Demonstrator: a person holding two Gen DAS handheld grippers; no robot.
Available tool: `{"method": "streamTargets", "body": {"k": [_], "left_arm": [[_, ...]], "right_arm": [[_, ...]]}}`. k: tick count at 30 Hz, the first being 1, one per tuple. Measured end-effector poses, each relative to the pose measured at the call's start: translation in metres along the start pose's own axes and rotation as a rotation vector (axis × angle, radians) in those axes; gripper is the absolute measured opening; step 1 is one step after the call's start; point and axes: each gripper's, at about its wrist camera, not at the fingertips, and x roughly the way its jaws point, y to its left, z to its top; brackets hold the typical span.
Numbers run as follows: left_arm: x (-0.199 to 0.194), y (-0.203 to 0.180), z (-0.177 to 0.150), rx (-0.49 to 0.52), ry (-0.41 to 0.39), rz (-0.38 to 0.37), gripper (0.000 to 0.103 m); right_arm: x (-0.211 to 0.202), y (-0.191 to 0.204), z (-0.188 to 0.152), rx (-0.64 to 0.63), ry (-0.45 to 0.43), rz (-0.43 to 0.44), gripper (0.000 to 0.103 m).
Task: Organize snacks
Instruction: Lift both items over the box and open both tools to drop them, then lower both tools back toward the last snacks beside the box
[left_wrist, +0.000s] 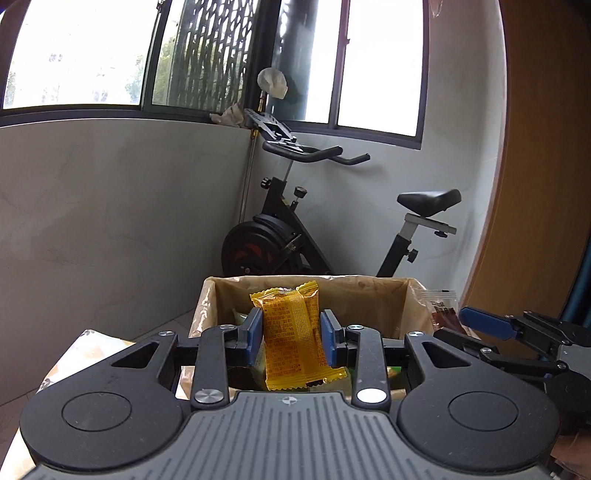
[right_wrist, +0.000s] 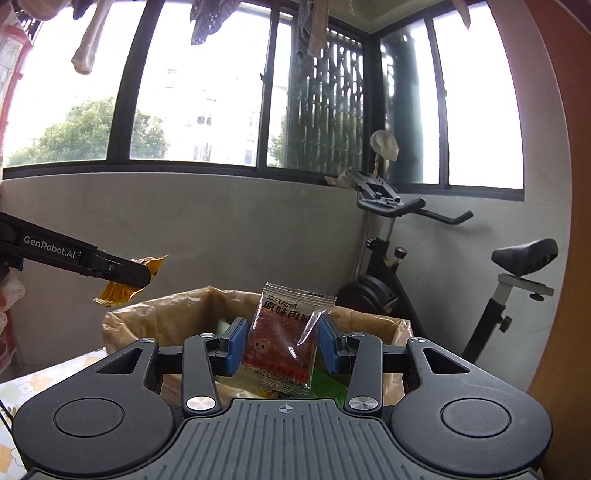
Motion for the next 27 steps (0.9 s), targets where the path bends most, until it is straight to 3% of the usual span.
{"method": "streamTargets", "body": {"k": [4,8,10,11,24,27], "left_arm": [[0.024,0.008,-0.003,-0.025,0.056,0.022,0.035],[0.039,0.015,-0.009,-0.035,0.098,-0.003,0.039],[0.040,0.020,-0.009,-0.029,0.112,-0.007,0.057],[0.035,0.022,-0.011,-0.022,0.096,0.001,0.059],[-0.038,0.050,-0.026,0.024,0.042,0.039,0.058],[-0.050,0.059,-0.036,0.030,0.047,0.047,0.053]], "right_arm": [[0.021,-0.014,-0.007,0.071,0.058,-0.043,0.039],[0.029,-0.021,-0.019,0.099,0.104,-0.048,0.043],[0.023,-0.022,-0.024,0.108,0.091,-0.045,0.046],[0.018,-0.022,-0.026,0.114,0.083,-0.039,0.047],[-0.045,-0.006,-0.057,0.156,0.000,0.019,0.048],[-0.055,0.003,-0.066,0.153,-0.007,0.024,0.048]]}}
